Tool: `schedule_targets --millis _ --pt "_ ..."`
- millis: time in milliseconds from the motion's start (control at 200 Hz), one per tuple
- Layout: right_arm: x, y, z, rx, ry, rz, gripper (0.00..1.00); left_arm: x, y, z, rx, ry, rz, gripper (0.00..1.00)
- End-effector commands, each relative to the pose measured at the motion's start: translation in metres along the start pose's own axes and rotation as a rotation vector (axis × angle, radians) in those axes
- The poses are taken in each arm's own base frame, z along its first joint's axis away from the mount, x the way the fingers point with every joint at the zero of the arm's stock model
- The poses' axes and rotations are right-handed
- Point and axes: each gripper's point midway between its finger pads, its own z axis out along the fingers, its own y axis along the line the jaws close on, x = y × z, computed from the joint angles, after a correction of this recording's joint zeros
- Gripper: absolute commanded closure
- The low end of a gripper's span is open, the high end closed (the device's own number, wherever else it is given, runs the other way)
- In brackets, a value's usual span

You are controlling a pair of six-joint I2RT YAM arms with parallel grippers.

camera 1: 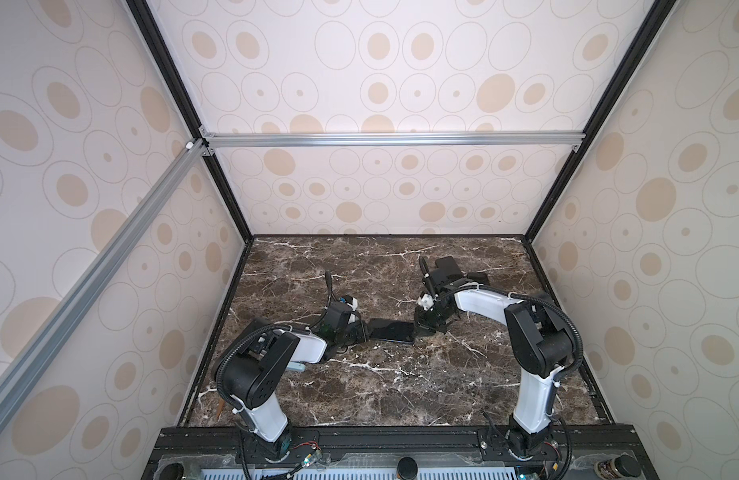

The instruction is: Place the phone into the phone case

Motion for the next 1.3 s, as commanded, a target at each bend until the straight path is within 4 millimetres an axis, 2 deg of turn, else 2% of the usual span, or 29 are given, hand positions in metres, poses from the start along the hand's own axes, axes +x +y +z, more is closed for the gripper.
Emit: schedule_targets --millis 0,185,270,350,475,610,785,895,960,1055,1135,1170,1210,1280,1295 --pt "0.088 -0.123 0.163 0.300 0.275 -0.016 1.00 0.147 0.055 -0.018 -0.196 0.500 -0.122 0.82" --pt "0.094 -0.129 0.173 0.313 0.288 -0.030 1.00 0.151 0.053 -0.022 -0.203 0.507 -0.124 0.82" --pt "0.092 -0.125 0.166 0.316 0.282 -0.049 1.00 0.151 0.050 -0.023 -0.201 0.506 -0.128 0.83" --pt "0.084 -0.113 0.144 0.329 0.246 -0.089 1.00 0.144 0.051 -0.024 -0.219 0.470 -0.117 0.82" --pt "0.068 -0.077 0.098 0.310 0.162 -0.145 1.00 0.126 0.043 -0.027 -0.231 0.426 -0.075 0.80" --pt "0.051 -0.027 0.048 0.227 0.051 -0.191 0.99 0.088 0.027 -0.033 -0.236 0.323 -0.022 0.78" --pt "0.037 0.032 -0.010 0.135 -0.020 -0.311 0.80 0.020 0.010 -0.043 -0.238 0.160 0.015 0.69" --pt "0.030 0.058 -0.040 0.120 -0.032 -0.456 0.63 -0.024 0.005 -0.059 -0.233 0.043 0.015 0.64" --pt "0.025 0.070 -0.051 0.126 -0.028 -0.587 0.53 -0.050 -0.001 -0.073 -0.221 -0.038 0.035 0.61" --pt "0.016 0.081 -0.058 0.155 -0.006 -0.778 0.38 -0.082 -0.009 -0.096 -0.215 -0.152 0.098 0.56" --pt "0.007 0.082 -0.055 0.184 -0.005 -0.951 0.28 -0.103 -0.016 -0.119 -0.227 -0.255 0.160 0.52" --pt "0.005 0.082 -0.051 0.196 0.005 -1.030 0.26 -0.110 -0.018 -0.128 -0.230 -0.300 0.182 0.51" --pt "0.001 0.080 -0.046 0.219 0.008 -1.107 0.17 -0.116 -0.022 -0.139 -0.225 -0.349 0.210 0.49" --pt "-0.002 0.080 -0.037 0.222 0.015 -1.227 0.15 -0.122 -0.026 -0.157 -0.225 -0.428 0.239 0.44" --pt "-0.003 0.080 -0.035 0.224 0.015 -1.245 0.10 -0.123 -0.026 -0.160 -0.224 -0.443 0.242 0.43"
